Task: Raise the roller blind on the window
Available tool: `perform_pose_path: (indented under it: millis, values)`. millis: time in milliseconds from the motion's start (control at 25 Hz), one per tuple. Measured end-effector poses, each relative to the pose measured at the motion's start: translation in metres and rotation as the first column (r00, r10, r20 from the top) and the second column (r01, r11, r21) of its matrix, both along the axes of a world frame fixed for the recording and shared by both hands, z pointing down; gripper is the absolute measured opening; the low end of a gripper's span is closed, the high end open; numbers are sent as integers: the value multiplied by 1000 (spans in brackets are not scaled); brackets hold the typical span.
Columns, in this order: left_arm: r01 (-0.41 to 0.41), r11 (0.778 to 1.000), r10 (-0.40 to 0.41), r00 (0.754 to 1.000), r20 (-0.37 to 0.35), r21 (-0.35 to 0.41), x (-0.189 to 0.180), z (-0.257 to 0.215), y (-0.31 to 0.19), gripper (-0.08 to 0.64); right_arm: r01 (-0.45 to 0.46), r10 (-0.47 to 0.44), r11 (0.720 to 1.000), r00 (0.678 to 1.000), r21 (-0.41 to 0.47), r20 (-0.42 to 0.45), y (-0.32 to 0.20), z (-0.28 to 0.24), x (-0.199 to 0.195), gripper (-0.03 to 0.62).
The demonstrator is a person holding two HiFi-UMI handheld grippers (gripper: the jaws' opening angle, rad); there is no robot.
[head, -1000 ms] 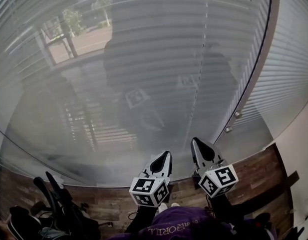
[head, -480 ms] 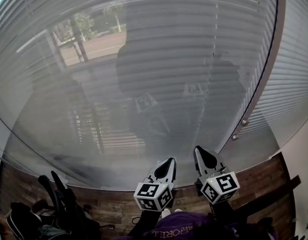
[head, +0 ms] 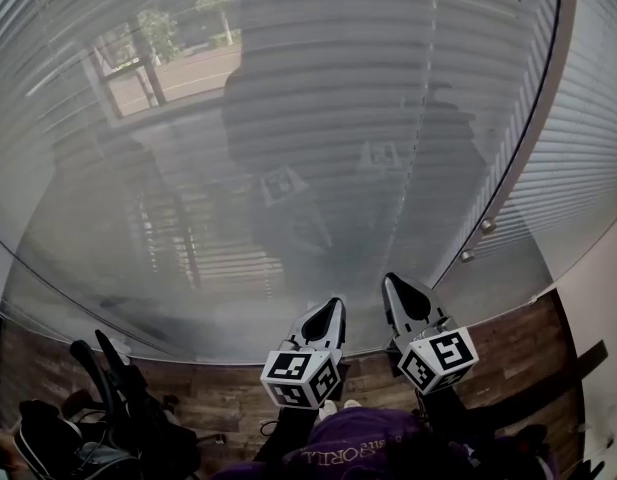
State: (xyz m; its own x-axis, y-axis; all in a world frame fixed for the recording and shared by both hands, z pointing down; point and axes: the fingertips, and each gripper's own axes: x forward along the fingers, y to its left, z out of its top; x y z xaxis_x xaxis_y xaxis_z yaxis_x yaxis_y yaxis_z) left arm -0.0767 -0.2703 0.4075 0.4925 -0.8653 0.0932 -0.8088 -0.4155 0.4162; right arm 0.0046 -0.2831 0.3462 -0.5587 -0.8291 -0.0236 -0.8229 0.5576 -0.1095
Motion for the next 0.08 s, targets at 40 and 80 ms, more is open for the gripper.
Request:
perform_pose_path:
  millis: [40,80]
  values:
    - [2,1000,-2,1000,-1,2,-1,-1,-1,0,1,-1,1000,1000,3,0,-1,0,-1,-5]
    - [5,1000,-5,1000,-3,5,-2,-2,-2,1,2,-2,1000,1000,5,-1,-1,-1,-2,-3]
